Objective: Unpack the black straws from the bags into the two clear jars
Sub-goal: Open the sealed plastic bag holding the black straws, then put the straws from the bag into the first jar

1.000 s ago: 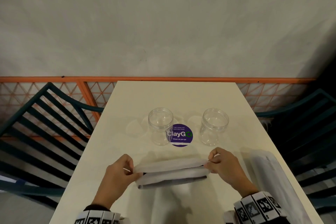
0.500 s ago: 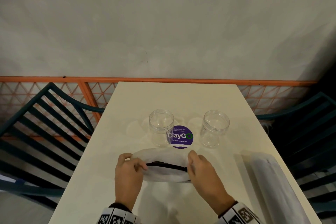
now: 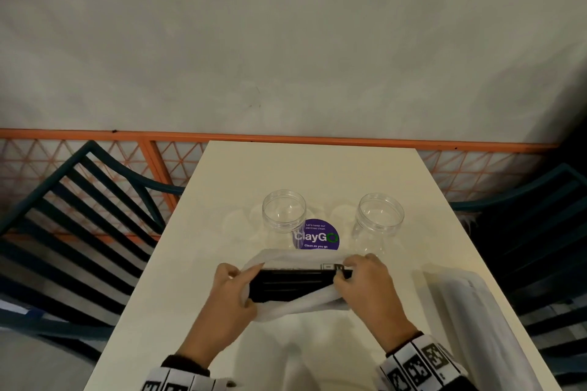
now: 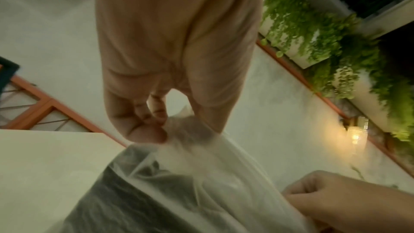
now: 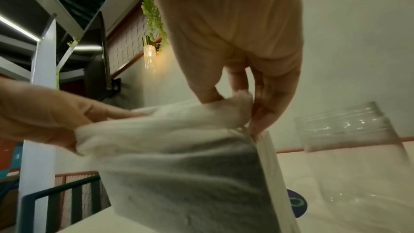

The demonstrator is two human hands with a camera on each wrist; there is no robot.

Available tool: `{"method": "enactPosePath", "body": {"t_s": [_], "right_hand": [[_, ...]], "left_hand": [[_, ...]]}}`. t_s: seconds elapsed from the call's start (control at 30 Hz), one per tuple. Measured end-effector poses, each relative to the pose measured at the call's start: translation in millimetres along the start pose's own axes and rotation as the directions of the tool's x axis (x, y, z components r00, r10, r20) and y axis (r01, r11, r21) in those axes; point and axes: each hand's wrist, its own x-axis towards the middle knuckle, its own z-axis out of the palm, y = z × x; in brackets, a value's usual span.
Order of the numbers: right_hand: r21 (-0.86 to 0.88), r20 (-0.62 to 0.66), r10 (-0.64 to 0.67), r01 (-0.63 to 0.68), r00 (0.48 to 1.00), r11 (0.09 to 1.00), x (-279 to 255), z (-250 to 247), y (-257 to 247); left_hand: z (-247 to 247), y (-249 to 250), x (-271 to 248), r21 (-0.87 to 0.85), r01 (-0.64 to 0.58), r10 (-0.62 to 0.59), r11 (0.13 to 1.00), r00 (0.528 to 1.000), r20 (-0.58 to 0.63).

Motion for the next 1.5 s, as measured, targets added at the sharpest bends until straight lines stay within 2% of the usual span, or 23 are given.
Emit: {"method": "enactPosePath", "body": {"t_s": [0.07, 0.13, 0.2, 0.27, 0.3, 0.4, 0.5, 0.6, 0.67, 0.7, 0.77, 0.8, 0.83, 0.9, 0.97, 1.1, 1.2, 1.3, 1.43, 1.5], "right_hand": [[0.039, -0.005, 0.037, -0.036, 0.999, 0.999, 0, 3, 2], [0.068, 0.027, 0.020, -0.021, 0.999, 0.997, -2, 5, 2], [0.077, 0.051, -0.062, 0.058, 0.997, 0.995, -8, 6, 2], [0.052, 0.033, -0.139, 0.137, 0.990, 0.989, -15, 7, 0], [0.032, 0.013, -0.159, 0.158, 0.987, 0.987, -19, 8, -1], [0.051, -0.101, -0.169, 0.175, 0.980, 0.983, -19, 12, 7], [0.186, -0.195, -0.074, 0.111, 0.978, 0.976, -9, 9, 22], [0.375, -0.134, 0.098, -0.041, 0.986, 0.926, -7, 5, 29], [0.426, -0.004, 0.149, -0.133, 0.989, 0.895, -6, 7, 32], [0.382, 0.067, 0.139, -0.154, 0.988, 0.911, -5, 9, 34], [0.107, 0.123, 0.056, -0.070, 0.991, 0.992, -5, 13, 36], [-0.035, 0.066, -0.010, 0.013, 0.998, 0.999, -6, 13, 33], [-0.096, -0.008, -0.107, 0.106, 0.994, 0.990, -7, 12, 28], [-0.056, -0.026, -0.327, 0.325, 0.945, 0.944, -7, 8, 12], [0.034, 0.111, -0.471, 0.470, 0.875, 0.882, -8, 6, -12], [0.138, 0.339, -0.582, 0.573, 0.739, 0.808, -5, 13, -47], [0.215, 0.398, -0.611, 0.578, 0.684, 0.787, -2, 12, -59], [0.301, 0.419, -0.644, 0.570, 0.641, 0.764, -1, 3, -63], [0.274, 0.542, -0.579, 0.523, 0.610, 0.807, 4, -5, -58], [0.336, 0.546, -0.586, 0.484, 0.599, 0.808, 8, -1, -53]], "left_hand": [[4, 5, 0, -0.005, -0.046, 0.046, 0.999, 0.998, -0.048], [9, 5, 3, -0.040, -0.054, 0.045, 0.998, 0.981, -0.187], [9, 3, 6, -0.116, -0.029, -0.013, 0.993, 0.937, -0.349], [8, 1, 10, -0.174, -0.003, -0.075, 0.985, 0.896, -0.437], [7, 0, 12, -0.192, 0.011, -0.095, 0.981, 0.894, -0.438], [3, -4, 12, -0.237, 0.029, -0.109, 0.971, 0.937, -0.332], [2, -6, 5, -0.308, 0.029, -0.103, 0.951, 0.969, -0.226], [9, -7, 0, -0.367, 0.028, -0.101, 0.930, 0.978, -0.183], [13, -7, 0, -0.399, 0.025, -0.105, 0.917, 0.978, -0.181], [14, -8, 0, -0.402, 0.019, -0.100, 0.915, 0.979, -0.180], [12, -8, 1, -0.359, 0.000, -0.065, 0.933, 0.983, -0.170], [9, -7, 1, -0.329, -0.009, -0.045, 0.944, 0.987, -0.155], [7, -5, 1, -0.306, -0.019, -0.026, 0.952, 0.990, -0.140], [2, 1, 0, -0.289, -0.044, 0.006, 0.956, 0.991, -0.132], [-1, 8, -1, -0.270, -0.076, 0.044, 0.960, 0.992, -0.122], [-6, 25, -5, -0.204, -0.152, 0.132, 0.967, 0.986, -0.106], [-11, 35, -9, -0.175, -0.222, 0.203, 0.959, 0.972, -0.121], [-8, 47, -14, -0.093, -0.290, 0.283, 0.952, 0.955, -0.085], [-1, 59, -14, -0.107, -0.391, 0.386, 0.914, 0.920, -0.072], [-1, 59, -12, -0.134, -0.422, 0.417, 0.896, 0.906, -0.069]]}}
